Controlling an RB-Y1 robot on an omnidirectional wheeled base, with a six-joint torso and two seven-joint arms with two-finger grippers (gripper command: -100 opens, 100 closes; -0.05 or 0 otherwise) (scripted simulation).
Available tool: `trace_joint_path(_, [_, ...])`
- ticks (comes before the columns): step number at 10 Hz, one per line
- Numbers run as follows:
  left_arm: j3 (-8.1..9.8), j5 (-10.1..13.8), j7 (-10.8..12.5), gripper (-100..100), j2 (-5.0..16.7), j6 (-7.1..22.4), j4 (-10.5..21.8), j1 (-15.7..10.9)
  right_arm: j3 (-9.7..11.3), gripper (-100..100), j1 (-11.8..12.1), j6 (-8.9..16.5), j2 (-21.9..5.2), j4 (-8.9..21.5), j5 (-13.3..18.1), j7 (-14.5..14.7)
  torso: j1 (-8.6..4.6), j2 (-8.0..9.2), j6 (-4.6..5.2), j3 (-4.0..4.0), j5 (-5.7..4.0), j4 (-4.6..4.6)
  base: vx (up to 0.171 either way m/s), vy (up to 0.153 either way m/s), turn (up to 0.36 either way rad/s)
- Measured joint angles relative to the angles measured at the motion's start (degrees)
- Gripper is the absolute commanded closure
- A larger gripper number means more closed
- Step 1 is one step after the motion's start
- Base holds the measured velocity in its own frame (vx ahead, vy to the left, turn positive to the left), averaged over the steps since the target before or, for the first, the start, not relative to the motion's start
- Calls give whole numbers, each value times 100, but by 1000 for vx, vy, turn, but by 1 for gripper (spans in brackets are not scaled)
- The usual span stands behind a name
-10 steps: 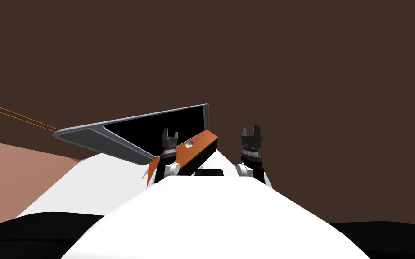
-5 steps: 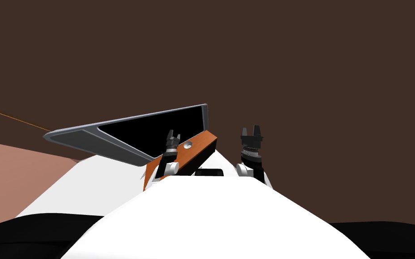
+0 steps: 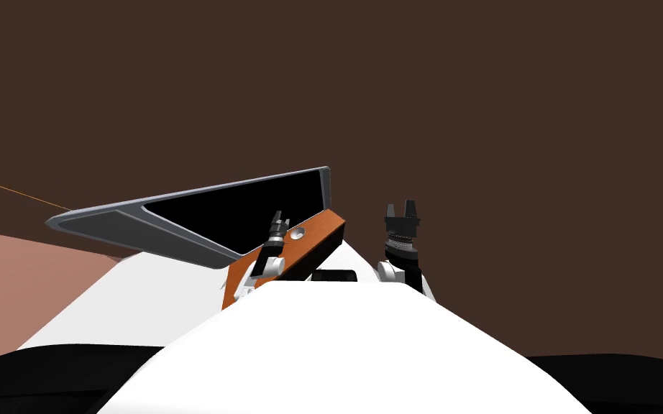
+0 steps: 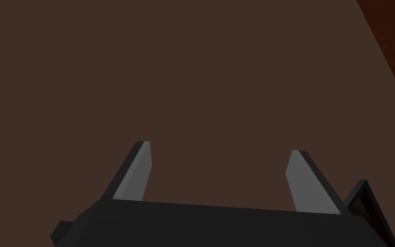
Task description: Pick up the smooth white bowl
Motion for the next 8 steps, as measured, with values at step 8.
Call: trace_joint_path(8, [240, 33, 26, -100, 155, 1070, 618, -301, 0, 0, 0, 0, 0, 0, 0, 0, 8, 8, 0, 4, 1, 2, 25, -32, -11])
